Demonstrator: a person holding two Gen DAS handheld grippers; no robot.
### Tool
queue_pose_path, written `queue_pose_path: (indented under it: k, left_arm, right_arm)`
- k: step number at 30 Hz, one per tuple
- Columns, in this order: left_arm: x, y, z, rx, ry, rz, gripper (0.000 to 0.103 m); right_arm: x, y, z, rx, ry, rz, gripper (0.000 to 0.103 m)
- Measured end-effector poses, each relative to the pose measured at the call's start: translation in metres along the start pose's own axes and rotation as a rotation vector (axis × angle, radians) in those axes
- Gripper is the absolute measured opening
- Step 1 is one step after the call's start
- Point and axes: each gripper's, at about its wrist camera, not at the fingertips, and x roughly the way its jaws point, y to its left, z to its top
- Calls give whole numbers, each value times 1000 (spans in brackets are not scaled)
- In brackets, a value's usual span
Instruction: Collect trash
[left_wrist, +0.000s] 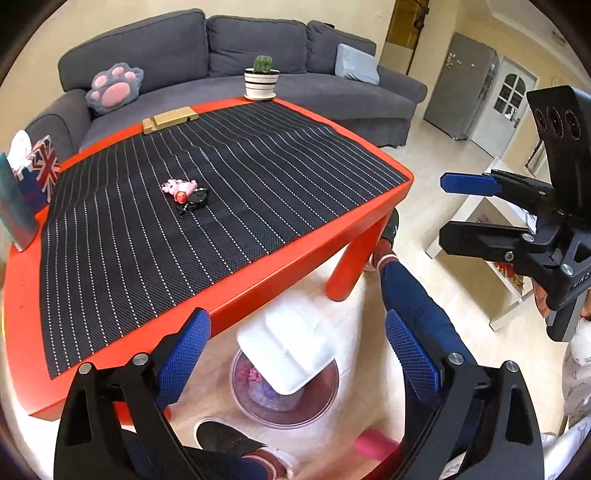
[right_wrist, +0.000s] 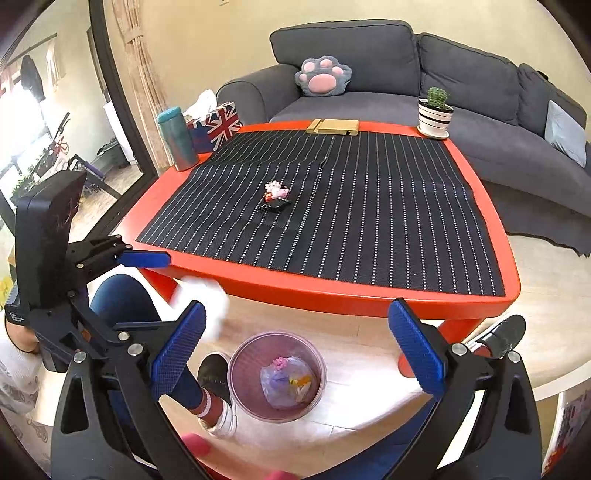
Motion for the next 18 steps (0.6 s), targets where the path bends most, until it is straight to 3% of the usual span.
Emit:
queue_pose_path:
  k: [18]
  left_arm:
    - [8, 7, 9, -70, 12, 54, 96]
  right_arm:
    - [12, -8, -3, -13, 26, 68, 97]
